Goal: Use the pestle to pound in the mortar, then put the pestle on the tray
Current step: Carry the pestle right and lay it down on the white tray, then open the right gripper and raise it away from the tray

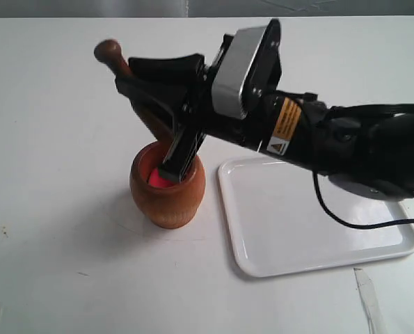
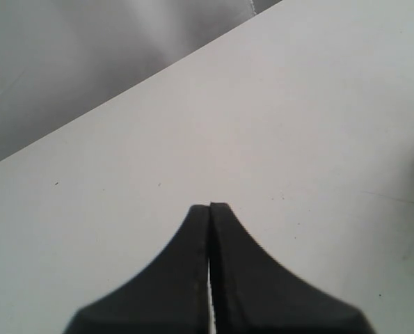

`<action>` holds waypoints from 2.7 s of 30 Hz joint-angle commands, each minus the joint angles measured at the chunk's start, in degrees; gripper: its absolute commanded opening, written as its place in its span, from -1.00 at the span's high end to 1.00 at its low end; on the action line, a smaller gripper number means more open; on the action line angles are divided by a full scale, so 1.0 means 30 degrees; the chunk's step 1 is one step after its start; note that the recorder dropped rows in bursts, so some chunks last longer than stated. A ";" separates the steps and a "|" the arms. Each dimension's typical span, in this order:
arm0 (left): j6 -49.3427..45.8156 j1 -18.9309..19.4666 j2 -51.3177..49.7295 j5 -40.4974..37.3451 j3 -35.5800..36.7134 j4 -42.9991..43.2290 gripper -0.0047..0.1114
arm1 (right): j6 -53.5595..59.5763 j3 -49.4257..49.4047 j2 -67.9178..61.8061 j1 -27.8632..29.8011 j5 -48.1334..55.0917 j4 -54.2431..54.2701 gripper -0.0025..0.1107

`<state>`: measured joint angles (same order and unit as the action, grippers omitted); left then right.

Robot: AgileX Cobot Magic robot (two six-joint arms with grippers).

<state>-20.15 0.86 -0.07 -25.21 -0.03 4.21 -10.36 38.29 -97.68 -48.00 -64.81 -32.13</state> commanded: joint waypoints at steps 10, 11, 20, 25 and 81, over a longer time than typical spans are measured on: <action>0.0157 -0.0148 0.0023 0.0058 0.0011 -0.0140 0.92 | -0.4210 -0.0047 1.0965 -0.0012 2.4209 0.1105 0.96; 0.0157 -0.0148 0.0023 0.0058 0.0011 -0.0140 0.92 | -0.4168 -0.0047 1.1394 -0.0012 2.5562 0.1534 0.96; 0.0157 -0.0148 0.0023 0.0058 0.0011 -0.0140 0.92 | 0.0466 -0.0047 0.9740 -0.0012 3.1578 0.6565 0.96; 0.0157 -0.0148 0.0023 0.0058 0.0011 -0.0140 0.92 | 0.1718 -0.0047 0.6031 0.0023 3.1657 0.6565 0.96; 0.0157 -0.0148 0.0023 0.0058 0.0011 -0.0140 0.92 | 0.0359 -0.3012 1.6312 0.0027 1.9393 0.4834 -0.73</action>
<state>-20.15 0.86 -0.07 -25.21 -0.03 4.21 -9.11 31.94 -52.51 -48.00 -2.90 -17.01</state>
